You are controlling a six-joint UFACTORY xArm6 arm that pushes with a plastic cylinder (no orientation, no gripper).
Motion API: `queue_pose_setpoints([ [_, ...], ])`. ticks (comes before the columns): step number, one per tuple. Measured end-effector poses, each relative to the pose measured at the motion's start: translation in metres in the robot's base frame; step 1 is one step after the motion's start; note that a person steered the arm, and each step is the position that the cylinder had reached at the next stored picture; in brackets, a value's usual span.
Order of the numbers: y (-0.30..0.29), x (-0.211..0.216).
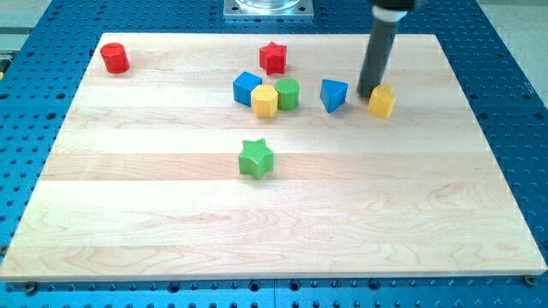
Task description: Push the green circle to the top right side of the board
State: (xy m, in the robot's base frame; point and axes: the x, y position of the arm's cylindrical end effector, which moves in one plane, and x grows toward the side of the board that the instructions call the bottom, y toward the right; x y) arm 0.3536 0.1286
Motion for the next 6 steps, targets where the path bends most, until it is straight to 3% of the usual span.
queue_pose_setpoints([
  [1, -0.088, -0.051],
  [3, -0.111, -0.096],
  [6, -0.141, 0.037],
])
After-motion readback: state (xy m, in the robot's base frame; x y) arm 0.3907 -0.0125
